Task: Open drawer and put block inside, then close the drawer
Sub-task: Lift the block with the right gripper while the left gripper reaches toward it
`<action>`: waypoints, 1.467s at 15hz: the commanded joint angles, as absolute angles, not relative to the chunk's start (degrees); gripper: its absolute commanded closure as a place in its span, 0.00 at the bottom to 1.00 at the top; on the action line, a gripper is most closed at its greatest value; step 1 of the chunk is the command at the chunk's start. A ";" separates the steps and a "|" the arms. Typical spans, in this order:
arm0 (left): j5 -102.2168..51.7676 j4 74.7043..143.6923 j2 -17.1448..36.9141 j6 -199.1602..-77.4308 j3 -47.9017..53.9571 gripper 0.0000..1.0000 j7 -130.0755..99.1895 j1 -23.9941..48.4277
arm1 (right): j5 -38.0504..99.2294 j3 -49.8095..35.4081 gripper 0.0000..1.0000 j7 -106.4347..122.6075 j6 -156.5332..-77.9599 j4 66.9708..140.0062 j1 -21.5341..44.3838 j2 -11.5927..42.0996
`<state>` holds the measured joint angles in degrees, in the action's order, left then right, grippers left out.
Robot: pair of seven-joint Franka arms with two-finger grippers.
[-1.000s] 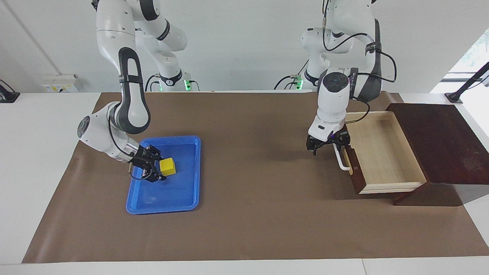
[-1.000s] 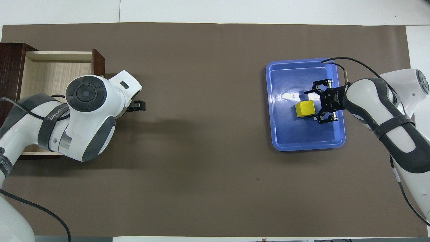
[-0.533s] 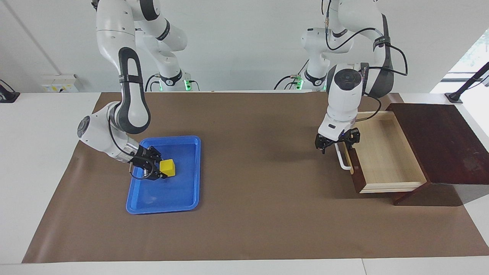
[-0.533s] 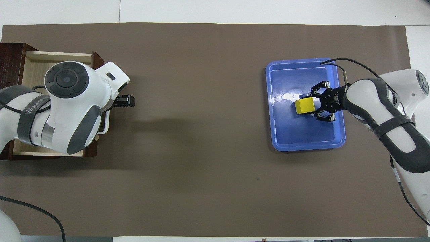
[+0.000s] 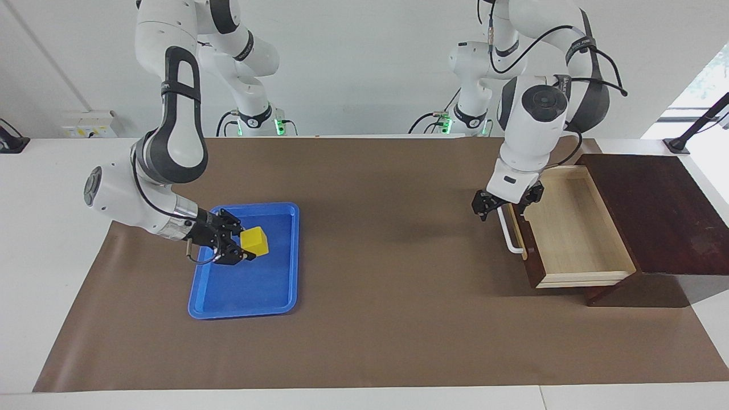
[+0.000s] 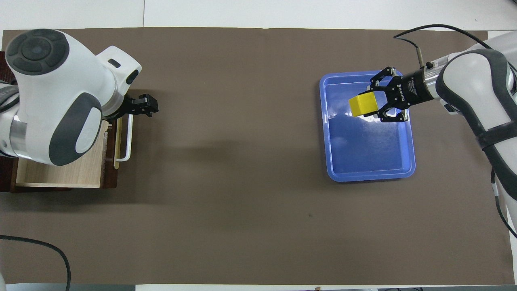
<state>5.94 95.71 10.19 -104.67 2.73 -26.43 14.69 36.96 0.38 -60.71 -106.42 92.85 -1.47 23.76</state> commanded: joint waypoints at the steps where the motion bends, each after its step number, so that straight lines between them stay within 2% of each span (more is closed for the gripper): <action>1: 1.60 90.70 12.57 -101.60 2.81 0.00 -38.79 15.29 | 36.12 0.18 1.00 -65.37 -106.43 89.21 2.97 26.45; 4: 0.88 88.08 12.92 -101.51 2.90 0.00 -58.83 18.44 | 36.39 0.18 1.00 -72.31 -107.84 87.81 7.10 26.98; 8: 0.88 87.80 12.92 -101.25 2.90 0.00 -77.73 22.05 | 36.83 0.09 1.00 -80.41 -109.07 85.52 12.47 27.77; 13: 1.14 84.73 14.94 -103.52 2.90 0.00 -102.78 24.78 | 37.27 0.09 1.00 -91.90 -110.74 80.08 20.55 29.53; 16: 0.88 79.82 18.88 -103.80 2.90 0.00 -109.32 27.23 | 36.91 0.18 1.00 -102.01 -112.84 76.73 23.63 31.20; 22: 0.70 81.65 18.89 -102.66 2.64 0.00 -118.30 30.49 | 36.91 0.18 1.00 -106.70 -117.94 77.08 25.40 31.20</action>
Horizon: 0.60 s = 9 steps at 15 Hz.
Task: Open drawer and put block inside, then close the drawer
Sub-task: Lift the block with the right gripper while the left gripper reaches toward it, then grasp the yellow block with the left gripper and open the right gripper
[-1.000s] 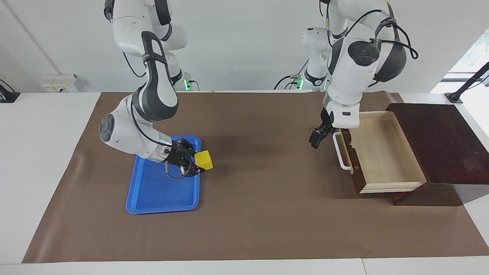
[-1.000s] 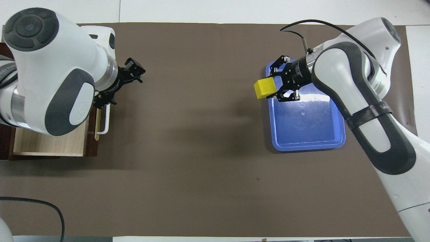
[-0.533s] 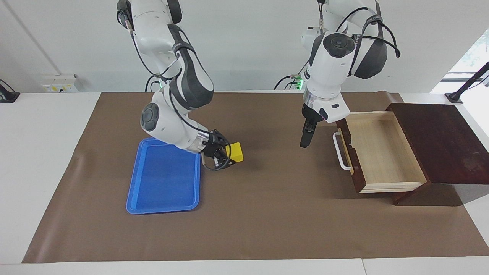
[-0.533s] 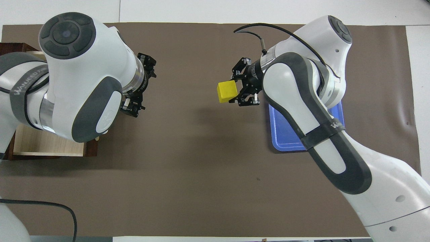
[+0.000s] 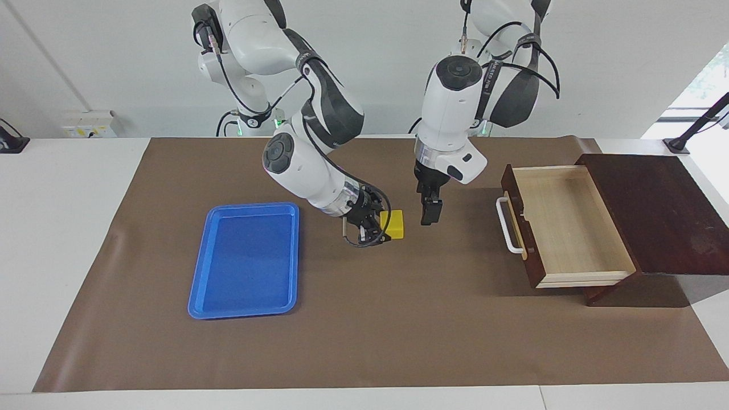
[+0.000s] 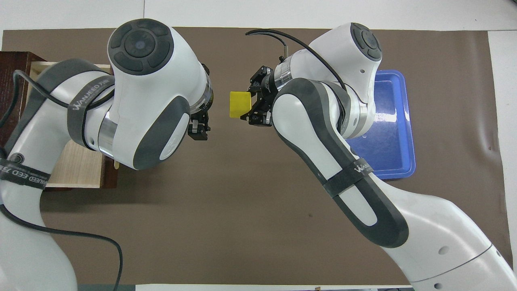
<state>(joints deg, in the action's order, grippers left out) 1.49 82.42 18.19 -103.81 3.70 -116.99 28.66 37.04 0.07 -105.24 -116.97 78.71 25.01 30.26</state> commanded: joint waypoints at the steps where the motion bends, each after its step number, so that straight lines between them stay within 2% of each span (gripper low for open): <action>1: 0.70 81.48 19.24 -103.27 2.46 0.00 -119.34 30.50 | 36.83 0.18 1.00 -107.31 -117.95 77.17 26.10 31.20; 3: 0.79 80.86 20.64 -104.32 2.37 0.00 -119.44 30.50 | 35.08 0.61 1.00 -108.19 -118.30 77.60 27.07 31.11; 6: 1.14 75.25 25.13 -103.45 2.20 0.00 -121.01 32.61 | 31.64 0.35 1.00 -108.02 -119.97 78.66 27.25 30.94; 9: 1.32 75.06 25.40 -104.15 1.32 0.00 -121.55 32.70 | 31.38 0.35 1.00 -107.84 -120.93 78.84 27.95 30.94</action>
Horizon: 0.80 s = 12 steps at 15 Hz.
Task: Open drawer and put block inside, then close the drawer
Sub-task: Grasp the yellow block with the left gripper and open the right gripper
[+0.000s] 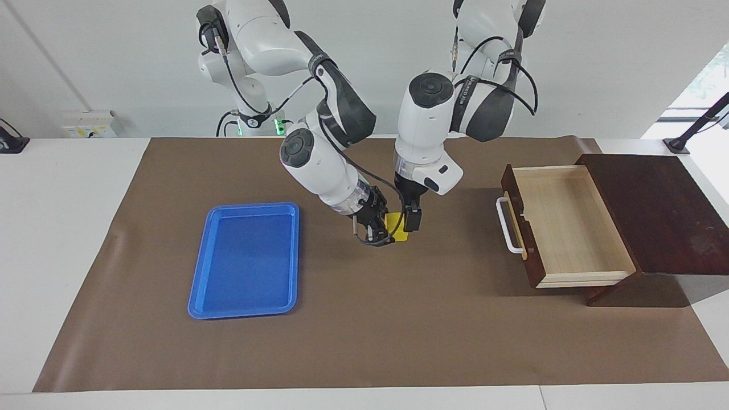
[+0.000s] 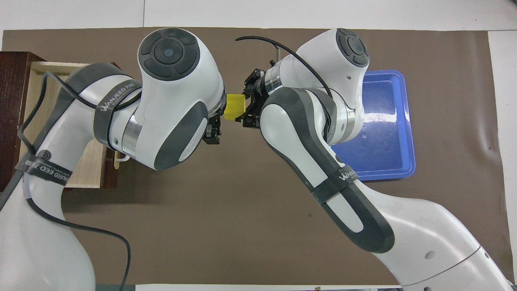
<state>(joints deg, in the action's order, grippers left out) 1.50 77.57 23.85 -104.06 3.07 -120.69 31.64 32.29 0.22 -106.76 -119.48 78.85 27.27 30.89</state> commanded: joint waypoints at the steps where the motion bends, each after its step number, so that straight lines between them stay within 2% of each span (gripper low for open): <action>1: 1.32 75.15 25.40 -104.32 1.23 0.00 -121.47 32.70 | 31.38 0.35 1.00 -107.84 -121.20 78.66 27.95 30.94; 12: 5.27 78.57 25.49 -107.49 1.23 0.00 -121.64 33.40 | 31.29 0.35 1.00 -105.73 -121.11 79.37 27.95 30.94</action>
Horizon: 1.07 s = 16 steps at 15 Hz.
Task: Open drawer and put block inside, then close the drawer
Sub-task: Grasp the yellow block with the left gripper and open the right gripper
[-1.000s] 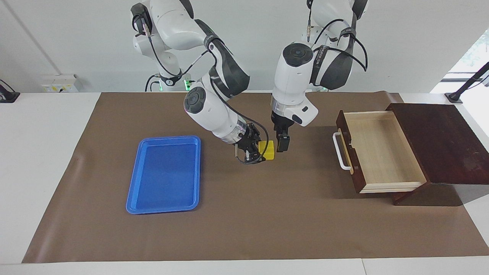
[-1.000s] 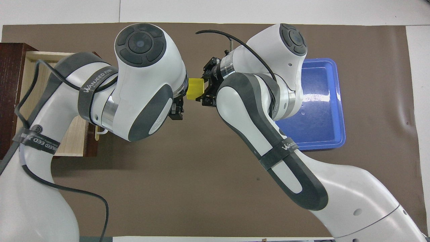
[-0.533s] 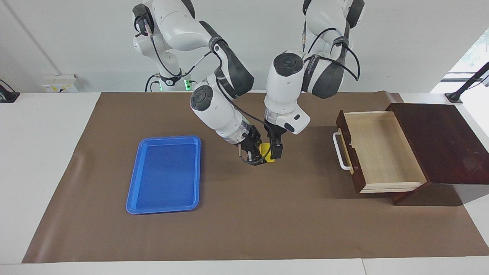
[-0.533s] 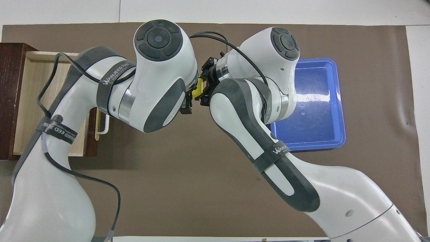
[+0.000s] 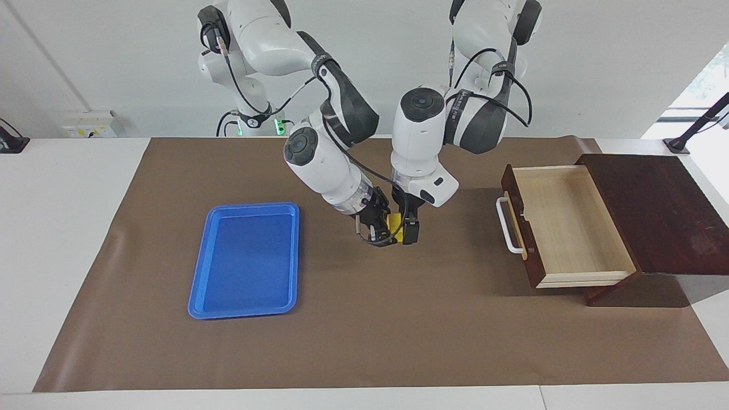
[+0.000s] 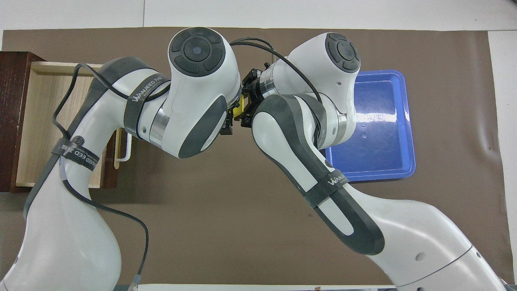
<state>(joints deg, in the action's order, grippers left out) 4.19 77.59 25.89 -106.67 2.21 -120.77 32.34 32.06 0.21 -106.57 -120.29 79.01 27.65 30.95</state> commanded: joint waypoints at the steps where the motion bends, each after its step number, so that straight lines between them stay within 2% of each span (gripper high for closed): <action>1: 5.19 78.66 25.40 -107.58 1.23 0.05 -121.64 33.49 | 31.38 0.35 1.00 -105.73 -121.03 79.45 27.95 30.94; 3: 5.01 78.66 25.40 -107.67 1.23 0.43 -121.64 33.49 | 31.38 0.35 1.00 -105.73 -121.03 79.45 27.86 30.94; 4: 4.84 78.75 25.40 -107.58 1.23 0.71 -121.64 33.49 | 31.29 0.35 1.00 -105.65 -121.03 79.54 27.86 30.94; 5: 4.75 78.66 25.49 -107.67 1.40 0.94 -121.55 33.23 | 31.38 0.35 1.00 -105.30 -120.94 79.63 27.86 30.85; 6: 4.57 78.66 25.49 -107.67 1.32 1.00 -121.55 33.14 | 31.29 0.35 1.00 -105.21 -120.76 79.63 27.86 30.94; 11: 4.48 78.57 25.49 -107.67 1.49 1.00 -121.38 33.13 | 31.46 0.26 1.00 -105.12 -120.32 79.63 27.51 30.85; 12: 4.48 78.49 25.40 -107.58 1.41 1.00 -121.38 33.22 | 31.64 0.26 0.74 -105.12 -120.15 79.54 27.16 30.85; 13: 4.48 78.49 25.40 -107.58 1.49 1.00 -121.38 33.22 | 31.73 0.26 0.34 -105.29 -120.06 79.54 26.98 30.85; 15: 4.48 78.40 25.40 -107.40 1.49 1.00 -121.29 33.22 | 31.90 0.26 0.04 -105.47 -119.88 79.54 26.90 30.67; 16: 4.48 78.22 25.31 -107.23 1.49 1.00 -121.20 33.14 | 31.90 0.26 0.02 -105.47 -119.71 79.54 26.63 30.41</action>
